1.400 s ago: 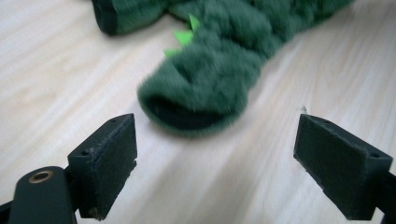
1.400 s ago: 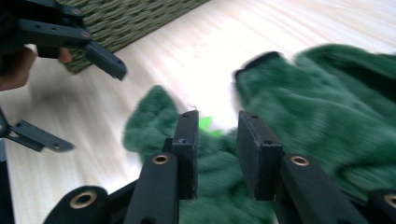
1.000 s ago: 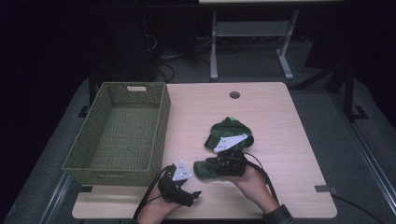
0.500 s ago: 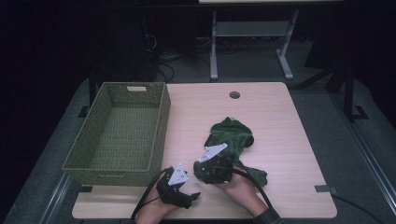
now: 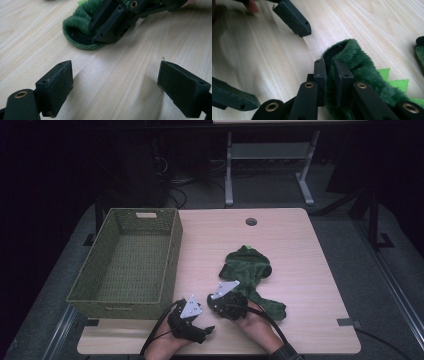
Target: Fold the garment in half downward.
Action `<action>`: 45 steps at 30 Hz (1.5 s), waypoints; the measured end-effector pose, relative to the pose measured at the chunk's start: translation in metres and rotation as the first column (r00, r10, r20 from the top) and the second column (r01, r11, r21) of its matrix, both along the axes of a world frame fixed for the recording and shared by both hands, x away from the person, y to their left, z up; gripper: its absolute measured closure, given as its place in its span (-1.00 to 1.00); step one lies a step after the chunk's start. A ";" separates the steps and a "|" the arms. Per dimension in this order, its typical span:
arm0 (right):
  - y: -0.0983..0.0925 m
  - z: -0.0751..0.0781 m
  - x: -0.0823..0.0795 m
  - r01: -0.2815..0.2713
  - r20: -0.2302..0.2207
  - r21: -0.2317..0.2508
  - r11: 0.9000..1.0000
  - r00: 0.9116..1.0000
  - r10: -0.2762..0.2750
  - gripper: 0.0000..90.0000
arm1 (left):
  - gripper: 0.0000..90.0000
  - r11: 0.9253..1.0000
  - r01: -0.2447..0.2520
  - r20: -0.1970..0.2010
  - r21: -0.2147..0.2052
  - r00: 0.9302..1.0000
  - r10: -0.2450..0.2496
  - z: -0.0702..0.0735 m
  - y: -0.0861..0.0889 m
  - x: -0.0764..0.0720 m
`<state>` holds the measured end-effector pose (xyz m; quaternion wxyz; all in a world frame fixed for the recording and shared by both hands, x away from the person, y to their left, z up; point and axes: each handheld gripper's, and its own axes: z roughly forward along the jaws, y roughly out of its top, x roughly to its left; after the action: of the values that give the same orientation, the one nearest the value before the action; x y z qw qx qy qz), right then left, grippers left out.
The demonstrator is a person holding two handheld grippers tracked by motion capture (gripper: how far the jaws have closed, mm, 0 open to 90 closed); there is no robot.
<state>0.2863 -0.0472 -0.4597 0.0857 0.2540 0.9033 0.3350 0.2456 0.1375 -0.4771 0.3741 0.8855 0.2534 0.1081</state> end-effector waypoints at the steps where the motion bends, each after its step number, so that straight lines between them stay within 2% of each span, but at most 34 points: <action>1: -0.002 0.001 0.001 -0.001 -0.006 0.008 1.000 1.000 0.001 0.80 | -0.72 1.000 0.000 0.000 0.000 1.000 0.000 0.000 0.000 0.000; 2: -0.003 0.002 0.001 0.001 -0.023 0.029 1.000 1.000 -0.001 0.80 | -0.72 1.000 0.001 0.001 0.002 1.000 -0.001 0.000 0.000 0.000; 6: -0.012 0.010 0.000 0.003 -0.038 0.081 0.997 0.999 0.000 0.79 | -0.73 1.000 0.002 0.000 -0.005 1.000 -0.002 0.000 0.000 0.000; 10: -0.024 0.020 0.000 0.002 -0.035 0.143 0.990 0.999 0.003 0.78 | -0.73 1.000 0.003 0.000 -0.004 1.000 -0.003 0.000 0.000 0.000; 15: -0.041 0.031 0.001 0.030 -0.027 0.175 0.984 0.999 -0.026 0.78 | -0.73 1.000 0.005 0.002 0.001 1.000 -0.005 0.000 0.000 0.001; 21: -0.066 0.039 0.002 0.084 -0.043 0.212 0.974 0.996 -0.077 0.76 | -0.73 1.000 0.005 0.001 0.003 1.000 -0.005 0.000 0.000 0.001; 34: -0.107 0.043 -0.002 0.163 -0.047 0.236 0.958 0.987 -0.156 0.72 | -0.73 1.000 0.002 -0.002 -0.003 1.000 -0.002 0.000 -0.001 0.001; 42: -0.130 0.032 -0.009 0.225 -0.077 0.196 0.954 0.974 -0.214 0.71 | -0.73 1.000 0.003 -0.003 -0.001 1.000 -0.003 0.000 -0.001 0.001; 45: -0.139 0.031 -0.010 0.244 -0.073 0.186 0.952 0.969 -0.234 0.70 | -0.73 1.000 0.004 -0.003 -0.001 1.000 -0.004 0.000 -0.001 0.001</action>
<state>0.2764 -0.1866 -0.4291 0.0779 0.3770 0.8308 0.4020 0.2465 0.1364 -0.4771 0.3744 0.8859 0.2524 0.1060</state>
